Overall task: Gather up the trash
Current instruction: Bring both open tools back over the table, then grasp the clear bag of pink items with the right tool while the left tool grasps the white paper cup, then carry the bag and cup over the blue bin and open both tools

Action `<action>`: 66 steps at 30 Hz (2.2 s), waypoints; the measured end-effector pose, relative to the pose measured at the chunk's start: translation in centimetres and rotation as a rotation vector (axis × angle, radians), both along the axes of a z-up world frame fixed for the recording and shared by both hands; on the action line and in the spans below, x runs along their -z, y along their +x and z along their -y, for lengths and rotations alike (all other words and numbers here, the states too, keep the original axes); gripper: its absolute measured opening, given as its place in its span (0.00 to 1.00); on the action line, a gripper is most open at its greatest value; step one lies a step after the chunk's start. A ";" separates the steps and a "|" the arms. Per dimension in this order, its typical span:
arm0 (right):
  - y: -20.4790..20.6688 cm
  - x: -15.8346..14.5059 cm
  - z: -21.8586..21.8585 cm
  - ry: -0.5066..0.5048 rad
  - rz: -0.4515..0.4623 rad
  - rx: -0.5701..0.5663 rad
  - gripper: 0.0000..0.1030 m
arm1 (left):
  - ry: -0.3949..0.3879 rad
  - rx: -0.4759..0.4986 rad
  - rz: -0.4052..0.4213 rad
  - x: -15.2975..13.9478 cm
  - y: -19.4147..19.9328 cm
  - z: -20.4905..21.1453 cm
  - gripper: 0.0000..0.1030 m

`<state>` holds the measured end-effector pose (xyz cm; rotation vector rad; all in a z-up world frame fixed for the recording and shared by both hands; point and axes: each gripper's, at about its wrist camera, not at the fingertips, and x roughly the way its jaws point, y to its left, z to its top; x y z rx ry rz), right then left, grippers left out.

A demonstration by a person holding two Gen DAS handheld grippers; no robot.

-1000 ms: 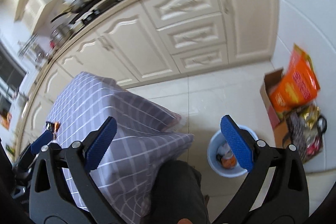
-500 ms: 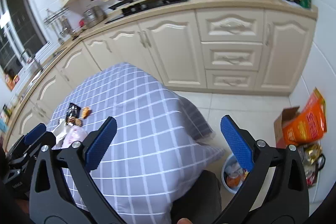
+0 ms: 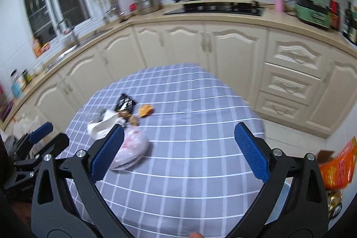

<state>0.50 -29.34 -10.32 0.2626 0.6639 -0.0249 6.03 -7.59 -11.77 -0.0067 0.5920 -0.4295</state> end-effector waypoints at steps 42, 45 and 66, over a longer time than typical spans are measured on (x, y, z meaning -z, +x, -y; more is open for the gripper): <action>6.4 9.2 -0.1 0.135 -0.218 -0.107 0.49 | 0.326 0.048 -0.111 9.8 10.6 2.1 0.91; 6.3 9.4 0.3 0.144 -0.217 -0.106 0.49 | 0.294 0.057 -0.143 10.5 10.9 2.4 0.84; 1.5 5.7 5.0 0.201 -0.082 -0.023 0.49 | 0.114 0.018 -0.133 6.5 5.8 1.9 0.60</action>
